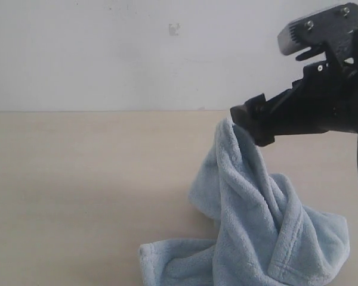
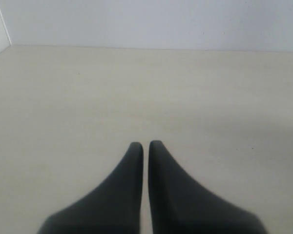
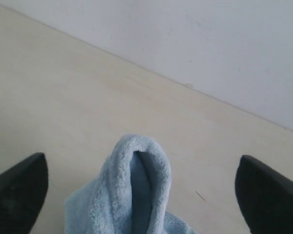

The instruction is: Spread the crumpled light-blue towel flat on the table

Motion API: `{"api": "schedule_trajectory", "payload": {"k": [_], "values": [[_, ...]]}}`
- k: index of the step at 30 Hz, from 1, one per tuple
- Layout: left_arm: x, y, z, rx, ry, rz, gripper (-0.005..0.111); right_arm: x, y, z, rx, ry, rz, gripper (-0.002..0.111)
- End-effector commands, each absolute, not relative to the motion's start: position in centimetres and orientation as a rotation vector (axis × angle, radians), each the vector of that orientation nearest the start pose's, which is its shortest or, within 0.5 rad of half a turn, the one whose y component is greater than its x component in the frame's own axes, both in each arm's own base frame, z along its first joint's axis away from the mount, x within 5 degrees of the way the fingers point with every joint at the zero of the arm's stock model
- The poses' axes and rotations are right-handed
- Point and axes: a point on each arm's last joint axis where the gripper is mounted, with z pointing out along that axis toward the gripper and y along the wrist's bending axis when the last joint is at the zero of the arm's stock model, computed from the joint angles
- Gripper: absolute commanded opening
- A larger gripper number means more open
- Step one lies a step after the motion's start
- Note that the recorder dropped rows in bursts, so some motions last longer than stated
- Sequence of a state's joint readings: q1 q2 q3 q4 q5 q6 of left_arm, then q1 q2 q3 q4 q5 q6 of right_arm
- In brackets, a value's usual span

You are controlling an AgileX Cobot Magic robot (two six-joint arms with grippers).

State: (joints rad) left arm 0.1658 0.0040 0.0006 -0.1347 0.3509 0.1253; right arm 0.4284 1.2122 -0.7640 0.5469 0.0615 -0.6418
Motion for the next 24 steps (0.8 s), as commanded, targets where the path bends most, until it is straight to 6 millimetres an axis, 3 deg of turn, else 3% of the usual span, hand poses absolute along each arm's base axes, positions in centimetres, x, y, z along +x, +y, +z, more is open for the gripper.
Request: {"api": "schedule_trajectory", "payload": {"k": [1, 3, 4, 6, 10, 12, 14, 15, 20, 24], "values": [[5.3, 0.5, 18.2, -0.116, 1.825, 0.079, 0.004, 22.6, 10.4, 31.9, -0.426, 1.834, 0.293, 0.072], [5.3, 0.5, 18.2, -0.116, 1.825, 0.079, 0.004, 22.5, 10.2, 32.5, -0.438, 1.78, 0.248, 0.047], [5.3, 0.5, 18.2, -0.116, 1.825, 0.079, 0.004, 22.7, 9.9, 32.6, -0.476, 1.76, 0.194, 0.027], [5.3, 0.5, 18.2, -0.116, 1.825, 0.079, 0.004, 23.5, 9.4, 31.7, -0.488, 1.795, 0.151, 0.002], [5.3, 0.5, 18.2, -0.116, 1.823, 0.079, 0.004, 26.1, 8.1, 27.3, -0.415, 1.99, 0.122, 0.01], [5.3, 0.5, 18.2, -0.116, 1.823, 0.079, 0.004, 27.4, 7.9, 23.4, -0.38, 2.191, 0.164, 0.03], [5.3, 0.5, 18.2, -0.116, 1.823, 0.079, 0.004, 28.2, 8.2, 19.8, -0.322, 2.37, 0.219, 0.066], [5.3, 0.5, 18.2, -0.116, 1.823, 0.079, 0.004, 28.4, 8.3, 18.6, -0.278, 2.424, 0.238, 0.075], [5.3, 0.5, 18.2, -0.116, 1.823, 0.079, 0.004, 28.1, 8.6, 16.5, -0.281, 2.551, 0.27, 0.067], [5.3, 0.5, 18.2, -0.116, 1.823, 0.079, 0.004, 28.3, 9.1, 17.9, -0.306, 2.576, 0.335, 0.058]]}}
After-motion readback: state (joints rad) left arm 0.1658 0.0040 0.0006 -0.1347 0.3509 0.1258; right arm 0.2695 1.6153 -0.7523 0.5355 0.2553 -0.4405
